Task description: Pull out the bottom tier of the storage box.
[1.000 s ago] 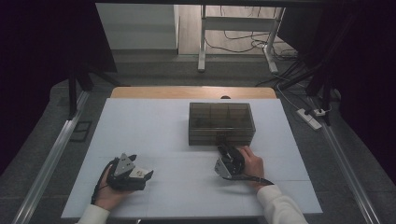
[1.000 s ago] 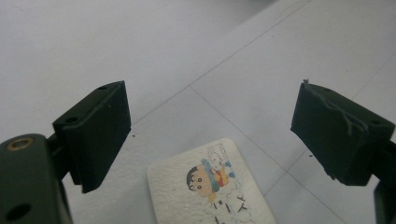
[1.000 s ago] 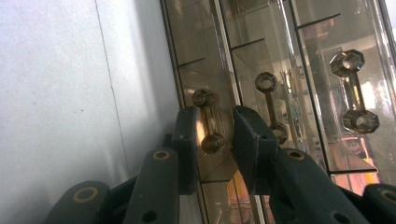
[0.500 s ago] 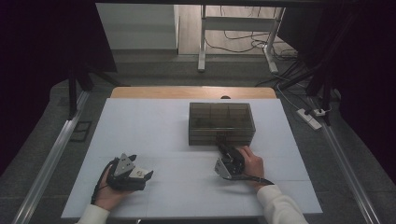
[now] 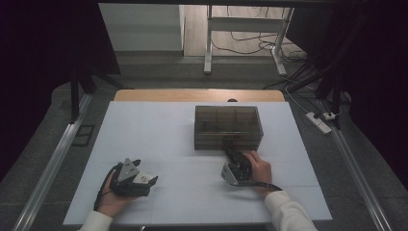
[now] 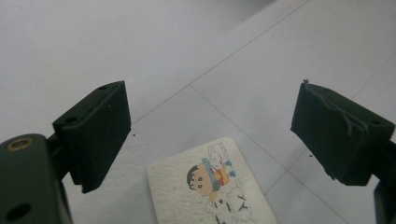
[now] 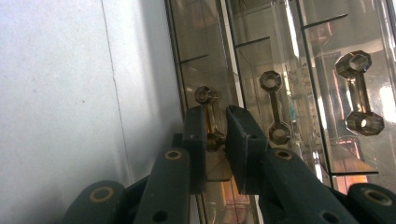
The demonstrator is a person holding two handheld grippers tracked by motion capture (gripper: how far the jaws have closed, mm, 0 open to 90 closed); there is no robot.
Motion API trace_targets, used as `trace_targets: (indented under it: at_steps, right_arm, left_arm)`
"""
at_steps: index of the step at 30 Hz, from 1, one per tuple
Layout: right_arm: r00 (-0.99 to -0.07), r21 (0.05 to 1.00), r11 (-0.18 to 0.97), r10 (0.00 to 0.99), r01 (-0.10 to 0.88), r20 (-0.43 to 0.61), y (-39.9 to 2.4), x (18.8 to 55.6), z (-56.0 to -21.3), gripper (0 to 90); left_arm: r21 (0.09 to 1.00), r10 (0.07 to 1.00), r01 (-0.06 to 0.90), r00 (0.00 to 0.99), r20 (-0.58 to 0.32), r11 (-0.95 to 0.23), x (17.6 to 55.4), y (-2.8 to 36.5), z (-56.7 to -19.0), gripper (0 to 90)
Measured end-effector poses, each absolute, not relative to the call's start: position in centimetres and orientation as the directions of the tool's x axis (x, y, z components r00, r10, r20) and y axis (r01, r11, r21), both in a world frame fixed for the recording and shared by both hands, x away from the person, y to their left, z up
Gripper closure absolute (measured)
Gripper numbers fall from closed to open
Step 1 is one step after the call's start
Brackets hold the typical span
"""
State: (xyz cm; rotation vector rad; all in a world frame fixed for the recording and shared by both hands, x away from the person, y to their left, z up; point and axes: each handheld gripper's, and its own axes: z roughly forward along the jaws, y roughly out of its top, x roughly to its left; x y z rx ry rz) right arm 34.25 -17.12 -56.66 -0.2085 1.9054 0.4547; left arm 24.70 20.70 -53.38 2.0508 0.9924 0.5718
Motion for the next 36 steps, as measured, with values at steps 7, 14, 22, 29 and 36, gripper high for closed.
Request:
trace_targets:
  at_steps: [7, 14, 22, 29, 36]
  right_arm:
    - [-0.363, 0.202, 0.911, 0.063, -0.360, -0.930, -17.08, 34.24, -56.79, 77.8]
    - [-0.351, 0.194, 0.910, 0.058, -0.365, -0.935, -17.10, 34.21, -56.92, 77.9]
    - [-0.349, 0.191, 0.910, 0.055, -0.368, -0.935, -17.11, 34.21, -56.96, 78.0]
    - [-0.346, 0.187, 0.910, 0.052, -0.371, -0.937, -17.15, 34.21, -56.98, 78.3]
    - [-0.345, 0.187, 0.909, 0.051, -0.373, -0.937, -17.17, 34.20, -56.97, 78.6]
  left_arm:
    - [0.797, 0.801, 0.454, 0.595, 0.061, -0.398, 24.69, 20.70, -53.38, 12.0]
    - [0.797, 0.801, 0.455, 0.595, 0.061, -0.398, 24.69, 20.72, -53.39, 11.9]
    - [0.797, 0.802, 0.454, 0.595, 0.062, -0.398, 24.68, 20.72, -53.38, 11.9]
    - [0.797, 0.802, 0.454, 0.595, 0.061, -0.398, 24.68, 20.73, -53.39, 11.9]
    - [0.797, 0.802, 0.455, 0.595, 0.062, -0.398, 24.68, 20.74, -53.40, 11.9]
